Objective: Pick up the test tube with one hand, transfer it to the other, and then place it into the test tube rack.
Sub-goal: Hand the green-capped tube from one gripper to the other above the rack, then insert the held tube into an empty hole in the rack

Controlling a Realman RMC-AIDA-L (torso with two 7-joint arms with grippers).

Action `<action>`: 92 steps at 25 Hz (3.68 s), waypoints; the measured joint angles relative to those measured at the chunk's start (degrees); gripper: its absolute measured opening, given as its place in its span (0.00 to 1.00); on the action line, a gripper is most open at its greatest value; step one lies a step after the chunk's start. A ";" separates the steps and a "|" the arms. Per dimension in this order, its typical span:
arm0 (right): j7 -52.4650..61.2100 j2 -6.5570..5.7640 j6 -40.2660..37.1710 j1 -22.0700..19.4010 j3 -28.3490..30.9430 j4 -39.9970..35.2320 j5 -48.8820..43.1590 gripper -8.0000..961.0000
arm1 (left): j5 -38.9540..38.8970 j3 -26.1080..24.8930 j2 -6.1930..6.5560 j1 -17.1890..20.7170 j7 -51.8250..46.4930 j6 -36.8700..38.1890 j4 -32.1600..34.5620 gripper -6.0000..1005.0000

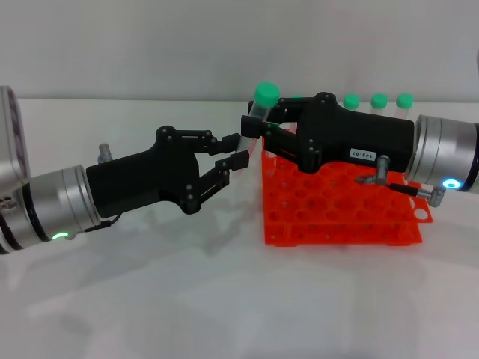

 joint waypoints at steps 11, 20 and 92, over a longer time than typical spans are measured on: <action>-1.95 -0.01 0.98 -0.37 0.05 0.76 1.46 0.23 | -3.02 -0.04 0.09 1.41 0.01 0.00 0.03 0.19; -2.28 -0.08 1.68 -0.65 0.22 0.79 1.48 0.23 | -5.38 -0.03 0.00 4.40 -1.02 0.72 0.33 0.29; -7.63 0.18 30.62 4.18 -4.20 5.95 -1.51 0.27 | -31.03 -0.03 0.18 24.22 -3.67 -1.85 3.09 0.87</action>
